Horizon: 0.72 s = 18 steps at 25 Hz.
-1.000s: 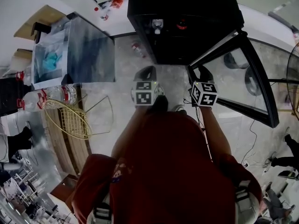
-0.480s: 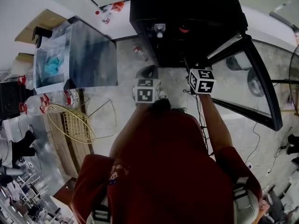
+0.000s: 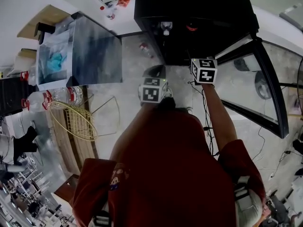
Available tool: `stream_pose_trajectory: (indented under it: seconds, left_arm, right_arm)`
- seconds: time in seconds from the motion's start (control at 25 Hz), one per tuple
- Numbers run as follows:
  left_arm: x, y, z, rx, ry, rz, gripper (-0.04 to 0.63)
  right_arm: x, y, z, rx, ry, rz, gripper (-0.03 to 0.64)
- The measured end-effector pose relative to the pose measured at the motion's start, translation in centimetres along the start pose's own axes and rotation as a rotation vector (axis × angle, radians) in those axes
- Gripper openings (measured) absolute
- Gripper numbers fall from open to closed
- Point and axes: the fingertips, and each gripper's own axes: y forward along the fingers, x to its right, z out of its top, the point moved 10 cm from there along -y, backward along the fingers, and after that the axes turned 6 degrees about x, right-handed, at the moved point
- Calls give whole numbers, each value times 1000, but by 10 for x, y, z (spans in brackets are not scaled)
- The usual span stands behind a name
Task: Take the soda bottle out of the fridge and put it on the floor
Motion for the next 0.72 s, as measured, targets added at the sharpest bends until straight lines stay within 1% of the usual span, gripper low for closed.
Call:
stream_pose_trajectory:
  seconds: [0.28, 0.48, 0.6, 0.72]
  left_arm:
    - [0, 9, -3, -29, 6, 1, 0]
    - [1, 15, -4, -51, -5, -16, 0]
    - [1, 18, -5, -63, 3, -15, 0]
    - [0, 17, -7, -71, -5, -17, 0]
  right_arm:
    - [10, 27, -1, 2, -20, -12, 236]
    - [17, 46, -1, 6, -31, -28, 247]
    - [21, 59, -1, 7, -46, -36, 265]
    - [24, 72, 1, 14, -58, -48, 284]
